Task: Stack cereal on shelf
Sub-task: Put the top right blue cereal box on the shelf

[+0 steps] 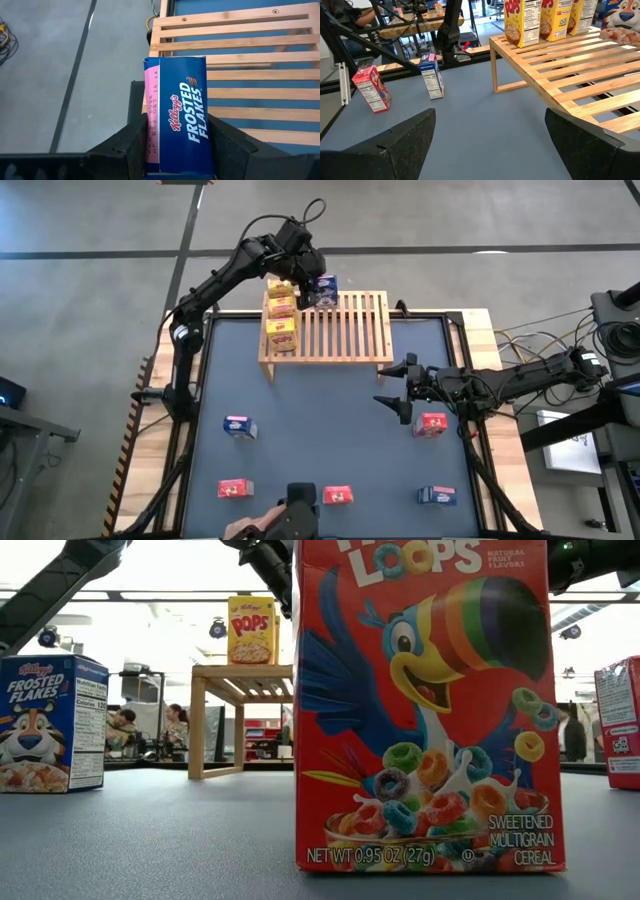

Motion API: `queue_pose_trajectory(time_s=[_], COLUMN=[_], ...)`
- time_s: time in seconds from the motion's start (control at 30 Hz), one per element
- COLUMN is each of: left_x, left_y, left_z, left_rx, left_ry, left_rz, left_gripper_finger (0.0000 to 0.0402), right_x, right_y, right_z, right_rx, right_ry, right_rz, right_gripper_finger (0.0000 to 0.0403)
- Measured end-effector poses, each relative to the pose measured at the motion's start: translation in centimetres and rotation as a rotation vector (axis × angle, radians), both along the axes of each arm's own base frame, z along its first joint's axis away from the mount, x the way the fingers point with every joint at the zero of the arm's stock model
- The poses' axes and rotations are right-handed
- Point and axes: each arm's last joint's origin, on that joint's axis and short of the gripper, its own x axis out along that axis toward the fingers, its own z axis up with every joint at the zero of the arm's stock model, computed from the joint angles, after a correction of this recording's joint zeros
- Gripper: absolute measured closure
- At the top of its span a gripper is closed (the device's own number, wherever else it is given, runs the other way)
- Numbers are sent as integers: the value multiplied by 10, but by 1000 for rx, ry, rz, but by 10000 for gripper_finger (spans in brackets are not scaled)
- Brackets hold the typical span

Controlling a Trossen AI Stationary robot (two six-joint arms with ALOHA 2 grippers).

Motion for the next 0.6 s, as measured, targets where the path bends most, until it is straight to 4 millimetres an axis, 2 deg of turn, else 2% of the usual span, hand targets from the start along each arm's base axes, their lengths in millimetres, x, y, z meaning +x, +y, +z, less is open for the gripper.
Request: queue_pose_trajectory(time_s=[0.13, 0.3, 0.6], left_x=[0, 5, 6], left_y=[0, 3, 4], left_z=[0, -11, -11], left_rx=[1, -25, -21], left_ry=[1, 23, 21], left_rz=[-4, -11, -14], left_gripper_finger=[240, 240, 240], right_x=[0, 0, 0], right_y=[0, 0, 0], right_z=[0, 0, 0], right_rx=[0, 0, -2], right_ry=[0, 0, 0], right_rz=[0, -1, -2], right_gripper_finger=[38, 38, 38])
